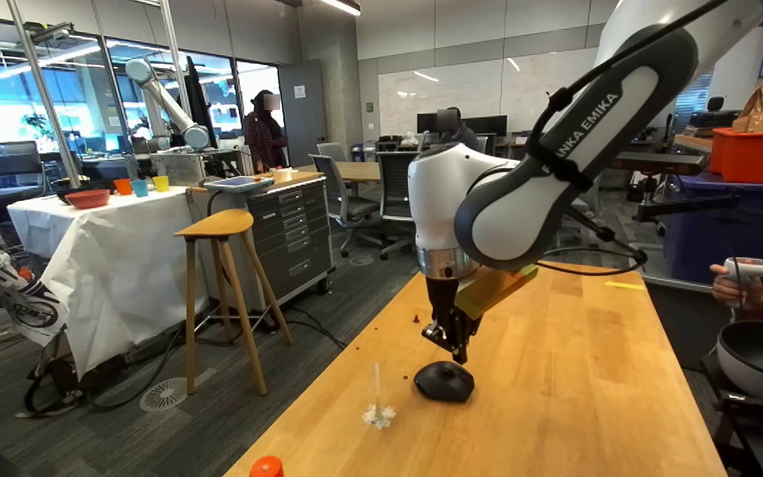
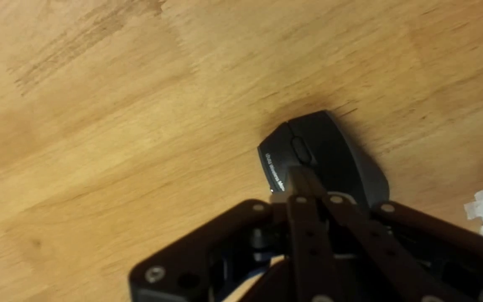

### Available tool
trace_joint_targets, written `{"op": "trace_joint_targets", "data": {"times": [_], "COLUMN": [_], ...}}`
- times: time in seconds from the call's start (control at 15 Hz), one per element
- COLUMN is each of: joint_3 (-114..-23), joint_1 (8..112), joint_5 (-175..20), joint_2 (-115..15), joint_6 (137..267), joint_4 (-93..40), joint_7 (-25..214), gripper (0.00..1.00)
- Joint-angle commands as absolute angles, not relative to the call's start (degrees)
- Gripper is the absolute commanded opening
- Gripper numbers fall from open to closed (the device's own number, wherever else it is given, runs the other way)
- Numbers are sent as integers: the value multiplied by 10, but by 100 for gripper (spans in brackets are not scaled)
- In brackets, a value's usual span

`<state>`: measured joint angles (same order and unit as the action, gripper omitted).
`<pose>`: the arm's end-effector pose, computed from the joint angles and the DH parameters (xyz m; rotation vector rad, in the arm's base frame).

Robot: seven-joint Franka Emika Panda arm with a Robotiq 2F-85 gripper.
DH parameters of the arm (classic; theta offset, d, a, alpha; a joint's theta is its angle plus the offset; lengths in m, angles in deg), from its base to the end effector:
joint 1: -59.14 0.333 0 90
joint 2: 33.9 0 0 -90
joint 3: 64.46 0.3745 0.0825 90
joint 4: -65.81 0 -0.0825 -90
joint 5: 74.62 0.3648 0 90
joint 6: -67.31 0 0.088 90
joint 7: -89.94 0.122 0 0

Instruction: Left click the computer mouse

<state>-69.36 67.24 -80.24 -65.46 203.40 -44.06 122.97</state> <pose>0.6337 0.0375 0.2468 2.9360 -0.6507 -0.0808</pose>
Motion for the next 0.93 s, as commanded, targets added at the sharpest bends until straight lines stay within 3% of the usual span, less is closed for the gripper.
{"op": "trace_joint_targets", "data": {"times": [0.0, 0.87], "joint_3": [-676, -648], "joint_1": [662, 639], "joint_5": [-764, -717], "joint_2": [-582, -379], "joint_6": [2002, 1838], "joint_4": [-473, -509], "joint_7": [1185, 1047], "gripper": [0, 0]}}
